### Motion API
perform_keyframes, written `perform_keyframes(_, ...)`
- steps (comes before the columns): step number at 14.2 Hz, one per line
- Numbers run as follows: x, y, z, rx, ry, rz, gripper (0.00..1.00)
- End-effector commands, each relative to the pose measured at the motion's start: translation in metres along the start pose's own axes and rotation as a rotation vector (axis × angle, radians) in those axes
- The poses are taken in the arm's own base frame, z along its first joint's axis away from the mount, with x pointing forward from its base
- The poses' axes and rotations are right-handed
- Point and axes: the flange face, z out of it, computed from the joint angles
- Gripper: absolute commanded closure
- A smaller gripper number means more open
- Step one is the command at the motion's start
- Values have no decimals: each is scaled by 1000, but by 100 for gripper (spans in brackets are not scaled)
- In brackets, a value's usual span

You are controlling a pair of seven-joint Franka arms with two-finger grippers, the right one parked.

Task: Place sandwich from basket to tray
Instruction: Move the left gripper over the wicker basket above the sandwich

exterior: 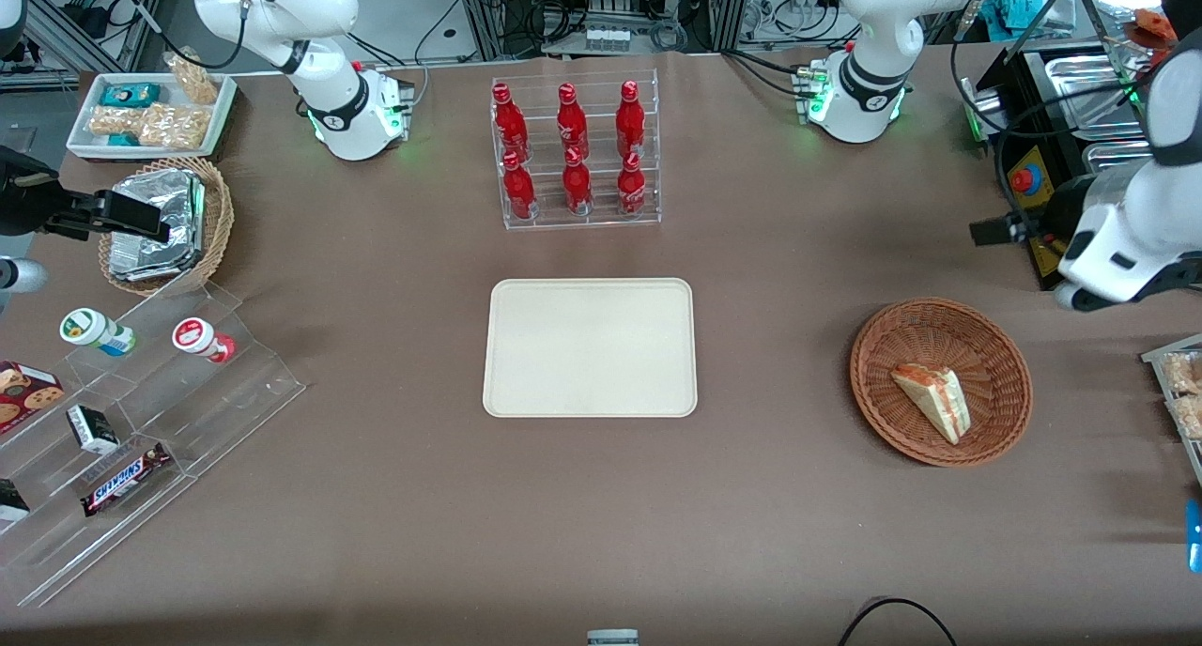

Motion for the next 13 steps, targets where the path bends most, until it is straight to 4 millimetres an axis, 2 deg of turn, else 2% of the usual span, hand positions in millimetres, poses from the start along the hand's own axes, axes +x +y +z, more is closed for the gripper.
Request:
perform_keyframes(1, 12, -2, 46, -6, 58, -27, 0)
perform_keyframes(3, 28, -9, 80, -25, 120, -44, 0)
perform_keyframes(6, 55, -2, 136, -67, 231, -43, 0)
perform_keyframes(7, 65, -4, 148, -81, 258, -49, 0)
perform_keyframes(11, 97, 0, 172, -137, 312, -145, 0)
perform_keyframes(13, 112, 3, 173, -155, 330, -164, 0)
